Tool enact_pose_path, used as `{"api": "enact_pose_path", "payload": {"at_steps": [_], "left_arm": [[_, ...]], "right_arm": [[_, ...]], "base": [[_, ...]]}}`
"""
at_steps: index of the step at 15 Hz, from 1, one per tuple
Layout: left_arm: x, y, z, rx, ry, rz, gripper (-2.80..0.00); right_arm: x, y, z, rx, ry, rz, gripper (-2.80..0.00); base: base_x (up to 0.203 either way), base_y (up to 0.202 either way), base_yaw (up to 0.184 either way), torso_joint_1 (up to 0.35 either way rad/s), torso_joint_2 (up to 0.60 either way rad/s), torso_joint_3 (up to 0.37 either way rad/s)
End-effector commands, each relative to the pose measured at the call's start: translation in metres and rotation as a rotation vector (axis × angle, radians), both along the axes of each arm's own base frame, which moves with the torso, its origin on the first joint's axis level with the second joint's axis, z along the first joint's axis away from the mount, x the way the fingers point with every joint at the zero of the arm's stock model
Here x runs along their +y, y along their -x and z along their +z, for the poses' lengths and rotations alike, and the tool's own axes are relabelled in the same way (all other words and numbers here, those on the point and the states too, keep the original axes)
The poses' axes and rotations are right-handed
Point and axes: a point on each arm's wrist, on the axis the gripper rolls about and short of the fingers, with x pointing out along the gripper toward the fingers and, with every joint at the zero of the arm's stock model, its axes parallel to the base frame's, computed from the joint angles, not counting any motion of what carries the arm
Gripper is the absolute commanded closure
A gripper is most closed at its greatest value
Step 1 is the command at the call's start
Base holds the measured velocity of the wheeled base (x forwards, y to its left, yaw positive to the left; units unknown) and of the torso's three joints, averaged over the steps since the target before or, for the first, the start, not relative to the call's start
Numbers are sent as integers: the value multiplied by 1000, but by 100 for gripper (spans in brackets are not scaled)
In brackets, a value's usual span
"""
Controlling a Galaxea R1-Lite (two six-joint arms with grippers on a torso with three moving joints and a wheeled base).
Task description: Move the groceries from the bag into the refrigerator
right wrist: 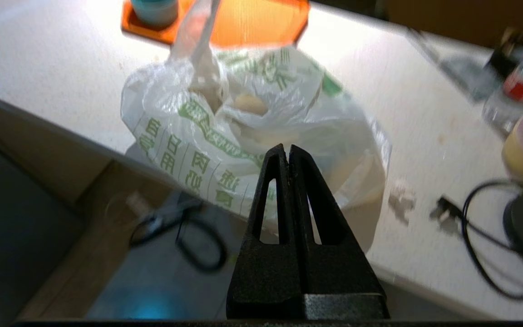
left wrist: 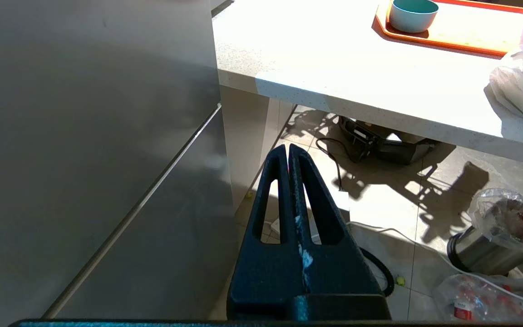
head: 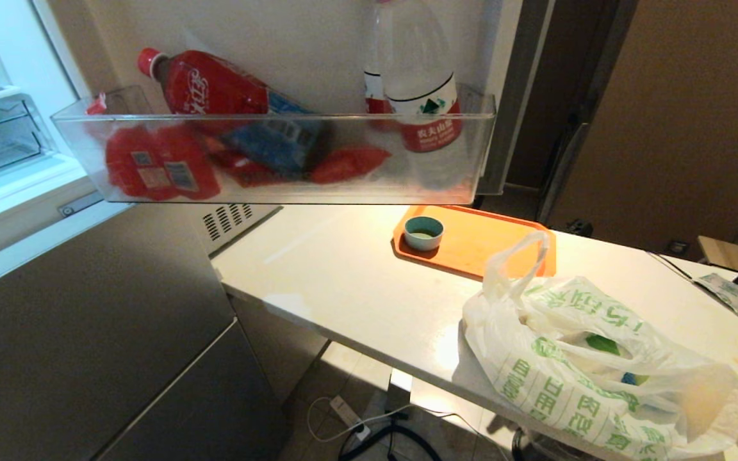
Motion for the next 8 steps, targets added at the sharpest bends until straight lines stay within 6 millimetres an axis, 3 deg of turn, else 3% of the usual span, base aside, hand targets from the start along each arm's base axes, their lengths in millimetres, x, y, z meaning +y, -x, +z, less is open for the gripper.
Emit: {"api": "enact_pose_path", "payload": {"at_steps": [1, 5, 8], "left_arm": [[0, 0, 0, 0, 0, 0, 0], [0, 0, 0, 0, 0, 0, 0], [0, 0, 0, 0, 0, 0, 0]], "right_arm": [[0, -38, 17, 154, -33, -11, 0], [-1, -115, 25, 408, -199, -69, 0], [1, -175, 17, 579, -283, -20, 0]], "base": [[0, 0, 0, 0, 0, 0], [0, 0, 0, 0, 0, 0], [0, 0, 0, 0, 0, 0]]}}
